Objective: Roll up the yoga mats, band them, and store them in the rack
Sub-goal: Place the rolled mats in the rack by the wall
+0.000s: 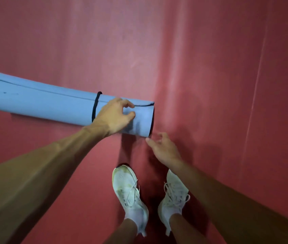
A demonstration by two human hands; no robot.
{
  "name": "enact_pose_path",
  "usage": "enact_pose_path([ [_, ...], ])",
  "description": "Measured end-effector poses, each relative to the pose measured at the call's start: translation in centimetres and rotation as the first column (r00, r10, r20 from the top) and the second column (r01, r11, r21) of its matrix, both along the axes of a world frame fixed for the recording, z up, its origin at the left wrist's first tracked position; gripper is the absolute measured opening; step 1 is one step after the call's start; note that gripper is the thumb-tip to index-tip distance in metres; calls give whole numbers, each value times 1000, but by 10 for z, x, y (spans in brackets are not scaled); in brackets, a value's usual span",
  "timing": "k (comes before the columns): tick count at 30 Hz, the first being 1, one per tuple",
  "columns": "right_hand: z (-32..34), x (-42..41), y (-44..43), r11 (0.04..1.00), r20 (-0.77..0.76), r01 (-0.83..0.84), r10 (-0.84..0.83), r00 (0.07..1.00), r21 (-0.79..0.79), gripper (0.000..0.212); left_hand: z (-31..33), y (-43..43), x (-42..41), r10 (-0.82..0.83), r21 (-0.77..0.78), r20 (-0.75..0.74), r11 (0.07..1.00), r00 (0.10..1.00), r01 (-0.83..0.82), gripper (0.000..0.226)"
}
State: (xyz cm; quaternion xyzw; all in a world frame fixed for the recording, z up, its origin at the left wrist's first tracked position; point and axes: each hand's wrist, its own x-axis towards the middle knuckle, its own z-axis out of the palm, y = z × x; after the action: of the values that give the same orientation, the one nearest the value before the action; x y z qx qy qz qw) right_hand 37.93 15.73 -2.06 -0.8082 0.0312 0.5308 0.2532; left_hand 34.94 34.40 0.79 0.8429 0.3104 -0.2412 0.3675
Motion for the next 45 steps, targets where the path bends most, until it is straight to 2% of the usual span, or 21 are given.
enact_pose_path([
  [2,-37,-6,7,972,-94,233,-228,969,37,58,-31,6,11,-39,53,54,998,998,36,52],
  [3,-51,-8,12,928,-170,368,-354,920,56,59,-44,9,18,-70,73,67,995,995,65,57],
  [5,-73,-8,17,776,-346,627,-571,744,67,65,-66,13,31,-150,89,22,985,988,148,62],
  [7,-87,-6,19,620,-474,783,-674,567,56,81,-84,15,46,-230,79,-100,968,968,239,60],
  [9,-93,-4,21,523,-536,852,-711,456,32,84,-95,18,57,-257,-9,-230,965,939,262,63],
  [11,-95,-4,25,450,-561,893,-736,378,11,68,-101,23,60,-283,-103,-274,959,919,265,65],
  [13,-92,-1,28,376,-576,926,-758,307,-2,50,-101,25,57,-330,-103,-271,944,904,314,61],
  [14,-87,0,31,363,-576,932,-763,293,-6,51,-98,23,54,-360,-72,-264,932,895,354,61],
  [16,-74,-1,36,381,-550,924,-774,313,-10,70,-89,19,51,-404,-36,-237,913,884,407,65],
  [18,-57,-5,38,389,-502,919,-807,311,-56,85,-74,19,54,-441,-96,-225,897,869,431,74],
  [20,-38,-4,40,354,-508,933,-816,277,-60,83,-55,24,59,-491,-147,-212,871,845,469,81],
  [22,-19,3,40,264,-568,964,-798,201,-29,74,-32,30,67,-498,-170,-182,865,848,472,88],
  [25,17,15,39,268,-603,963,-762,235,36,60,8,37,83,-499,-186,-157,862,852,471,96],
  [27,42,21,37,300,-591,949,-751,295,94,54,37,42,90,-499,-203,-123,859,858,470,78],
  [30,81,33,33,332,-551,933,-757,351,138,60,83,42,94,-394,-241,-12,893,919,379,62],
  [32,111,45,26,322,-576,937,-744,338,134,69,118,32,97,-295,-250,75,919,952,305,56],
  [35,158,62,11,289,-577,943,-748,328,163,79,171,15,102,-244,-258,131,927,961,271,57],
  [38,207,68,-4,321,-475,916,-784,400,242,77,219,0,108,-225,-298,182,915,957,271,70],
  [41,248,76,-34,333,-345,880,-826,445,338,106,265,-19,113,-263,-315,269,885,926,343,79],
  [42,264,78,-46,345,-318,856,-821,474,385,109,281,-28,114,-276,-309,312,875,909,372,77],
  [45,323,84,-88,390,-179,784,-833,524,482,99,328,-61,115,-286,-303,403,855,870,421,75],
])
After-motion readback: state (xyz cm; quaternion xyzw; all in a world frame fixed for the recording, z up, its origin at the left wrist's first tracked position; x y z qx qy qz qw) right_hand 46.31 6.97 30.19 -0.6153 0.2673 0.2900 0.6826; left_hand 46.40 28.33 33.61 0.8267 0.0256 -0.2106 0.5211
